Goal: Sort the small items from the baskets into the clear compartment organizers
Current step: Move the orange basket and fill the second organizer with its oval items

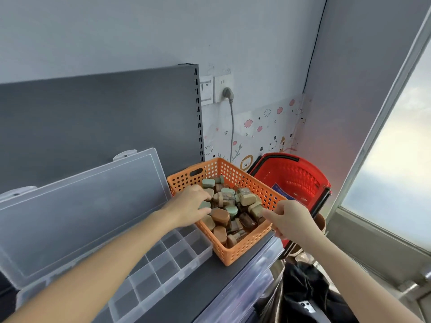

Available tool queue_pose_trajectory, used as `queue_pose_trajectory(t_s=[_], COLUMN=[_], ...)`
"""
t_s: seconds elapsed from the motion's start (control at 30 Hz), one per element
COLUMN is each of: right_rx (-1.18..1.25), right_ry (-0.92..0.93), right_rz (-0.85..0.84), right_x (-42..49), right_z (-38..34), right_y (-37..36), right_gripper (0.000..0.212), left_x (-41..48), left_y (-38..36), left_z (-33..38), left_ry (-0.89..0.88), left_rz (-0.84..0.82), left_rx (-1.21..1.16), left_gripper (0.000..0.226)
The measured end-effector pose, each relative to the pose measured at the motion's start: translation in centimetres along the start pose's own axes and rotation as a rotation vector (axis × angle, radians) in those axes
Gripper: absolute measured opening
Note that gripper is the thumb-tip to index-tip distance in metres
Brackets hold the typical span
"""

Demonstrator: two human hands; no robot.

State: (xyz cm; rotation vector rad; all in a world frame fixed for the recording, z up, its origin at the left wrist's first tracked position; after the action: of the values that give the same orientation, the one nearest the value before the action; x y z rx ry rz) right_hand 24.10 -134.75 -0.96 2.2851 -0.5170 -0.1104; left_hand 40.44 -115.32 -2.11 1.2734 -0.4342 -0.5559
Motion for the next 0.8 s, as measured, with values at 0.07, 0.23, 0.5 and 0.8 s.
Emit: queue_pose_trajectory(t_s=[0.07,0.23,0.5,0.8], right_rx=[-0.009,-0.057,-0.299,-0.422], right_ry=[0.049,0.203,0.492,0.67], right_rz=[0.021,0.029,-0.111,-0.42], right_x=[0.3,1.2,5.6,10.2], right_z=[-0.8,-2.5,-3.6,-3.1], right_y=[-0.2,-0.9,-1.6,-4.4], right_gripper=[0.036,0.018,0.03,0.058], left_x=[-0.8,-1.6,-1.5,-1.7], left_y=[-0.1,0.3,-0.6,-0.9], left_z=[0.3,1.0,3.6,5.0], left_ry=[-0.006,-0.003,0.089,0.24], left_rz=[-0.011,-0.016,-0.106,0.053], left_rx=[0.014,-0.021,-0.015,-0.121], left_gripper=[0.043,0.04,0.054,0.022])
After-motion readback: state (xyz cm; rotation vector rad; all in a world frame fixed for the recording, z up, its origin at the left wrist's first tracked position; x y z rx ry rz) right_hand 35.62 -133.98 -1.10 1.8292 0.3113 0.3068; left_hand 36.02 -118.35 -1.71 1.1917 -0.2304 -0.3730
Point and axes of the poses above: each hand's wrist, its own x-axis towards the middle knuckle, its own y-axis out of the back of the hand, z = x × y, the point moved 2 cm from there along x, towards the middle knuckle, and after that the axes turned 12 degrees about y, right-handed, at the moved point
